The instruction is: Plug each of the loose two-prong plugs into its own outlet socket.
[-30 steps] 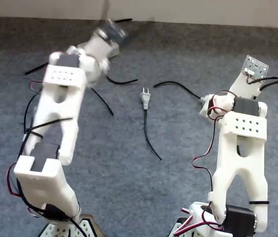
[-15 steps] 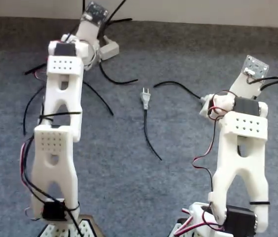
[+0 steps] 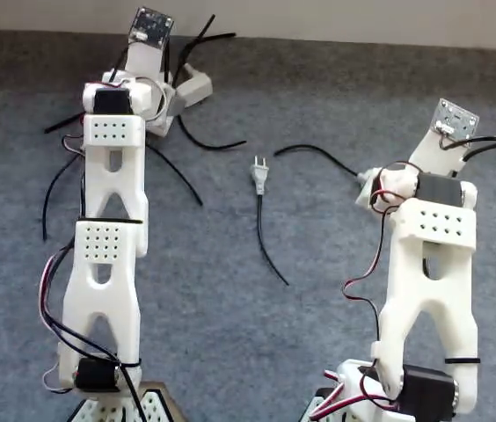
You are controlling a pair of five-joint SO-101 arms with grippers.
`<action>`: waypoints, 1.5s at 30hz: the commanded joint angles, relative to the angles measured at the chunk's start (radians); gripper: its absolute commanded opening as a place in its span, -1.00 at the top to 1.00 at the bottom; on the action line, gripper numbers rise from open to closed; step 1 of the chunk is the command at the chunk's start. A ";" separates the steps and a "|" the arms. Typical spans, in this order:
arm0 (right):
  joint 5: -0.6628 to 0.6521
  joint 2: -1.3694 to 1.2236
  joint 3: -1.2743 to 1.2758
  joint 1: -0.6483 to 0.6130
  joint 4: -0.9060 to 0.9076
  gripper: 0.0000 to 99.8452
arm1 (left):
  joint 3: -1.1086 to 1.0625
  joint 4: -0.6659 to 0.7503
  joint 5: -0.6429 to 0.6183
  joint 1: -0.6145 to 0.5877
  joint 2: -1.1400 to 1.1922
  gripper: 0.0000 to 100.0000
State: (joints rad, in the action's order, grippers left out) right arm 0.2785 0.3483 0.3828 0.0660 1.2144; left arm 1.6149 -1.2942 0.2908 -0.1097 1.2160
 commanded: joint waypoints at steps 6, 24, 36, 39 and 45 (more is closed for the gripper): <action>-0.052 0.038 -0.005 0.013 -0.015 0.48 | 0.044 0.000 -0.014 -0.039 -0.427 0.42; -0.356 -0.033 -0.443 0.108 0.091 0.47 | -0.378 -0.491 -0.279 -0.226 -0.814 0.63; -1.022 -0.842 -1.277 0.056 0.509 0.47 | -1.227 -0.480 -0.621 -0.211 -0.938 0.63; -1.148 -1.032 -1.429 0.056 0.545 0.47 | -1.330 -0.437 -0.700 -0.180 -0.938 0.63; -1.275 -1.322 -1.653 0.053 0.544 0.47 | -1.538 -0.219 -0.795 -0.170 -0.938 0.64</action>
State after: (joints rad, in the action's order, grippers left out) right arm -0.9444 -0.9083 -1.1393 0.1335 1.7223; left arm 0.1481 -1.6272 -0.4565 -0.2923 0.3353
